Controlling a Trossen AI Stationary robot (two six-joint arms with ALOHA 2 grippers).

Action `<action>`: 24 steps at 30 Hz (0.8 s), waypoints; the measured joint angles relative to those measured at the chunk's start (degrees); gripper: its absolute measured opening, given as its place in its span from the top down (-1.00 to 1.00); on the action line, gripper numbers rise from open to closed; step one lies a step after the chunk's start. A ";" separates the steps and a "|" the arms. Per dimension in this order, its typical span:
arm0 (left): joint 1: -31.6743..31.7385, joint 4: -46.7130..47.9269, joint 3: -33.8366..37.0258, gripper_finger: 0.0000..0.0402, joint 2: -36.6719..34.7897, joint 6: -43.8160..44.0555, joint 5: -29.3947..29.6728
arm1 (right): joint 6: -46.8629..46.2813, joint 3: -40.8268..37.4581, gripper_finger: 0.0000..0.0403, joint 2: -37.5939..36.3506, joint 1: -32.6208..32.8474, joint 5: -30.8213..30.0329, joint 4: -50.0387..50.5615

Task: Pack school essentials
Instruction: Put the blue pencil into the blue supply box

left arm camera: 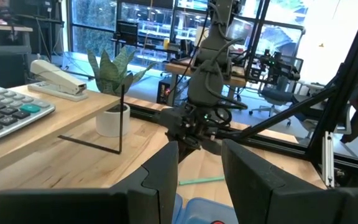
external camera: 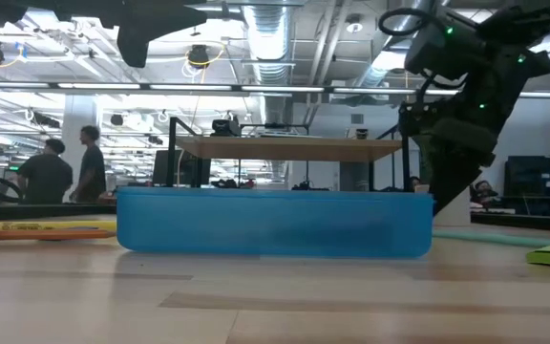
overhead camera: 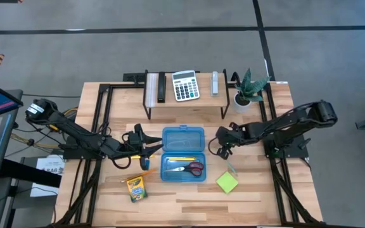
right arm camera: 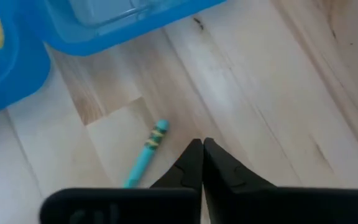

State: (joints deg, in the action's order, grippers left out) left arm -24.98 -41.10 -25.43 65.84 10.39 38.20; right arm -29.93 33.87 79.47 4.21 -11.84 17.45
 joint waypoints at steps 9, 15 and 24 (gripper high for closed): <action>0.01 0.02 0.00 0.44 0.00 -0.04 0.00 | 1.31 0.05 0.38 6.22 2.23 1.46 -8.38; -0.01 0.04 0.02 0.44 0.00 -0.07 0.00 | 1.51 0.17 0.24 6.70 2.51 1.55 -9.92; -0.01 0.04 0.04 0.44 0.00 -0.07 0.09 | 3.23 4.84 0.24 6.72 4.25 1.52 -9.14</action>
State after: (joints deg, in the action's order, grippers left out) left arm -24.99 -41.06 -25.39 65.84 10.33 38.28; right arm -26.70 38.71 86.19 8.46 -10.31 8.32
